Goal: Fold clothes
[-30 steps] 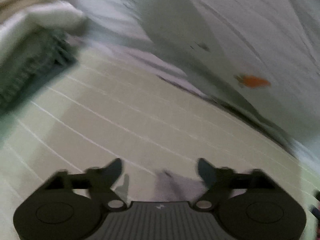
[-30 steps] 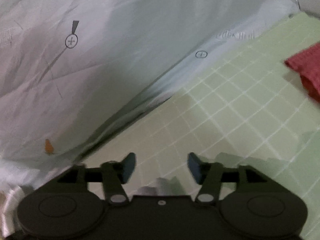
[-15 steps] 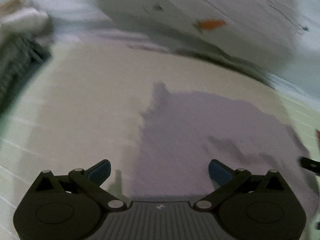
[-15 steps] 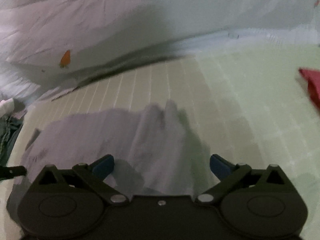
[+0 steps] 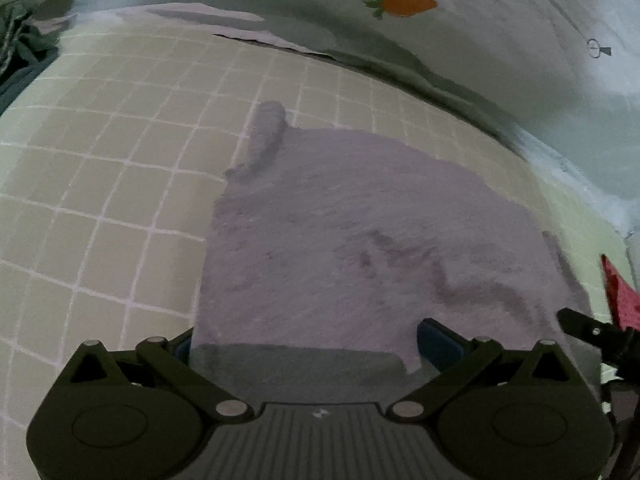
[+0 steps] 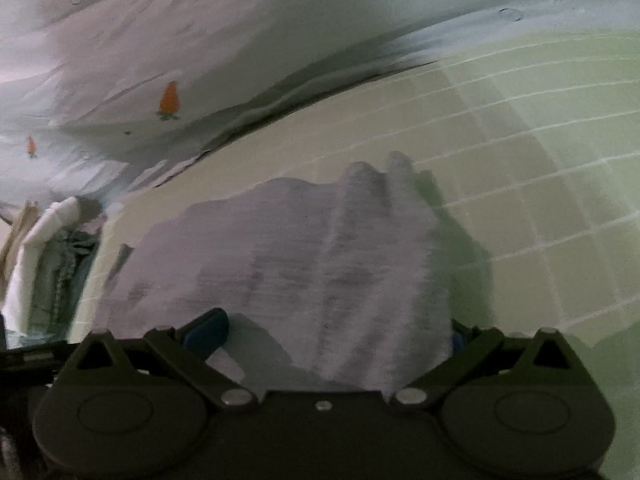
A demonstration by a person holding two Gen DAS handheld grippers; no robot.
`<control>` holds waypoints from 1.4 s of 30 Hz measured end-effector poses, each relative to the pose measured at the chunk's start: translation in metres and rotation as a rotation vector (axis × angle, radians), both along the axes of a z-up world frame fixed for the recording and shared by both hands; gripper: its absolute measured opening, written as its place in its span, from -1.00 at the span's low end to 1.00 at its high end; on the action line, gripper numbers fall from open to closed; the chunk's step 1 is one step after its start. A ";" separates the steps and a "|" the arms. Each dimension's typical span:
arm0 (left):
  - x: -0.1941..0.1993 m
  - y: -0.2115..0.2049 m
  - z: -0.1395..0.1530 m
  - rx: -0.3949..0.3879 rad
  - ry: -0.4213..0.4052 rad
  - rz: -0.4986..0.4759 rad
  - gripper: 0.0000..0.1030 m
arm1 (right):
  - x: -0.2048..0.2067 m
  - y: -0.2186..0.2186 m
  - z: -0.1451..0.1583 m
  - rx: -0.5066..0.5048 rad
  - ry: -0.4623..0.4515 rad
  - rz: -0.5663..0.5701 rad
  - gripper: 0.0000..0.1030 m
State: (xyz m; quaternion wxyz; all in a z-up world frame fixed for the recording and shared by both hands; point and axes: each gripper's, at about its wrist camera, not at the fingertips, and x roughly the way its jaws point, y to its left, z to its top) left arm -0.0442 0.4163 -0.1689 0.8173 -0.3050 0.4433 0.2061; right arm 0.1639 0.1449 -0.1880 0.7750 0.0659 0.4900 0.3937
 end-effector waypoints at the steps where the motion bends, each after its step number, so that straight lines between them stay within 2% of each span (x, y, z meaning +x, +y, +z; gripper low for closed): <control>1: 0.002 -0.001 0.000 -0.006 -0.008 -0.005 0.98 | -0.001 0.003 -0.001 0.017 0.013 0.009 1.00; 4: 0.008 -0.012 -0.001 0.004 -0.024 0.009 0.93 | -0.006 0.013 -0.003 0.067 0.050 0.026 1.00; 6: 0.009 -0.028 0.001 0.041 -0.024 0.008 0.72 | -0.015 0.021 -0.003 0.079 0.068 0.041 1.00; 7: 0.008 -0.037 0.002 0.058 -0.022 0.002 0.52 | -0.019 0.024 -0.003 0.087 0.079 0.050 1.00; 8: 0.005 -0.044 0.004 0.064 -0.023 0.007 0.34 | -0.023 0.026 -0.004 0.111 0.115 0.069 0.87; 9: 0.002 -0.050 0.006 0.068 -0.025 0.013 0.25 | -0.028 0.027 -0.006 0.136 0.153 0.072 0.76; 10: -0.004 -0.053 0.009 0.064 -0.024 0.024 0.09 | -0.034 0.026 -0.008 0.158 0.193 0.060 0.41; 11: -0.009 -0.056 0.012 0.058 -0.023 0.033 -0.05 | -0.039 0.022 -0.011 0.191 0.232 0.039 0.27; 12: -0.015 -0.058 0.015 0.050 -0.024 0.039 -0.11 | -0.045 0.018 -0.013 0.222 0.268 0.019 0.25; 14: -0.030 -0.063 0.024 0.041 -0.025 0.046 -0.26 | -0.059 0.014 -0.008 0.227 0.280 0.035 0.17; 16: -0.048 -0.073 0.033 0.040 -0.033 0.058 -0.32 | -0.075 0.011 0.003 0.202 0.262 0.081 0.15; 21: -0.087 -0.089 0.059 0.059 -0.069 0.089 -0.44 | -0.106 0.010 0.028 0.241 0.265 0.140 0.10; 26: -0.122 -0.067 0.080 0.052 -0.151 0.216 -0.48 | -0.119 0.041 0.056 0.313 0.256 0.226 -0.03; 27: -0.132 -0.059 0.083 0.048 -0.170 0.250 -0.49 | -0.121 0.053 0.065 0.325 0.241 0.258 -0.06; 29: -0.154 -0.042 0.092 0.040 -0.216 0.318 -0.52 | -0.125 0.077 0.083 0.352 0.208 0.327 -0.29; 32: -0.182 -0.012 0.109 0.052 -0.289 0.405 -0.54 | -0.134 0.126 0.111 0.397 0.158 0.444 -0.42; 35: -0.209 0.013 0.137 0.112 -0.366 0.454 -0.55 | -0.147 0.174 0.137 0.451 0.147 0.540 -0.45; 37: -0.227 0.029 0.157 0.154 -0.415 0.484 -0.55 | -0.152 0.200 0.154 0.508 0.159 0.561 -0.46; 42: -0.264 0.081 0.199 0.202 -0.526 0.560 -0.55 | -0.169 0.258 0.199 0.632 0.170 0.599 -0.47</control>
